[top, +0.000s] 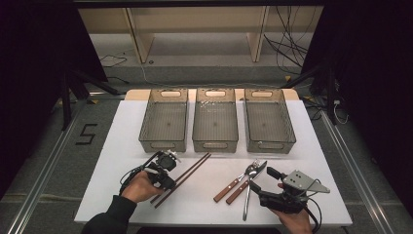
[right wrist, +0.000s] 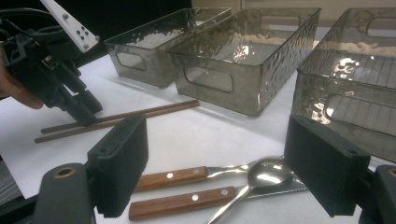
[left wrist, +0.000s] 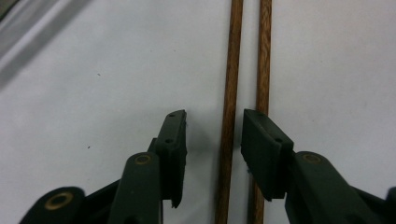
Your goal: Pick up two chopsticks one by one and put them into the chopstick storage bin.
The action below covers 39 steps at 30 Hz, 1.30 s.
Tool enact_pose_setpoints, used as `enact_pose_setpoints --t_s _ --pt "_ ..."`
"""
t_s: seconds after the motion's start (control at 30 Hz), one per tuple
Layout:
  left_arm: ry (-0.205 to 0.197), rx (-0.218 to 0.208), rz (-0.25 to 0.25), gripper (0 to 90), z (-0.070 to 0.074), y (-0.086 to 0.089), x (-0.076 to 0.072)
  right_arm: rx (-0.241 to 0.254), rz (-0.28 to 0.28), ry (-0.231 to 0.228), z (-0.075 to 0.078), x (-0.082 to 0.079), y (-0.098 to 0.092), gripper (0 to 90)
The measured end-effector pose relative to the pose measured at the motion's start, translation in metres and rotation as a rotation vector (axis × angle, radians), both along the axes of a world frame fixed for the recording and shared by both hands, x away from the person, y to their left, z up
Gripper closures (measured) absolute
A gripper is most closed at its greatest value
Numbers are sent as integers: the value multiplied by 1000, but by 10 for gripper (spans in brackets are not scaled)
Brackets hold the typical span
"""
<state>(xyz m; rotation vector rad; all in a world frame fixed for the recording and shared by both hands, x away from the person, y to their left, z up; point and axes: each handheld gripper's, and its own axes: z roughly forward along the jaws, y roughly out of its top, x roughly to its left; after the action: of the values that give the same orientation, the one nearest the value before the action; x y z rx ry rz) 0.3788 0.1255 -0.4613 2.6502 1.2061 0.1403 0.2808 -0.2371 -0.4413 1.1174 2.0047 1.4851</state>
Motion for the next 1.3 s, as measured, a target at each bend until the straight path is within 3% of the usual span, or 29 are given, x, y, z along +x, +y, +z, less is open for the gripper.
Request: enact_pose_setpoints --t_s 0.3,0.63,1.13,1.3 --pt "18 6 -19 682 0 -2 3 -1 -1 5 0 0 1 231" --pt "49 16 0 801 1 0 10 -6 -4 3 0 0 1 236" --pt "91 -14 -40 841 1 1 9 -9 -8 4 0 0 0 243" --pt "86 -21 -48 844 3 4 9 -9 -10 4 0 0 0 244"
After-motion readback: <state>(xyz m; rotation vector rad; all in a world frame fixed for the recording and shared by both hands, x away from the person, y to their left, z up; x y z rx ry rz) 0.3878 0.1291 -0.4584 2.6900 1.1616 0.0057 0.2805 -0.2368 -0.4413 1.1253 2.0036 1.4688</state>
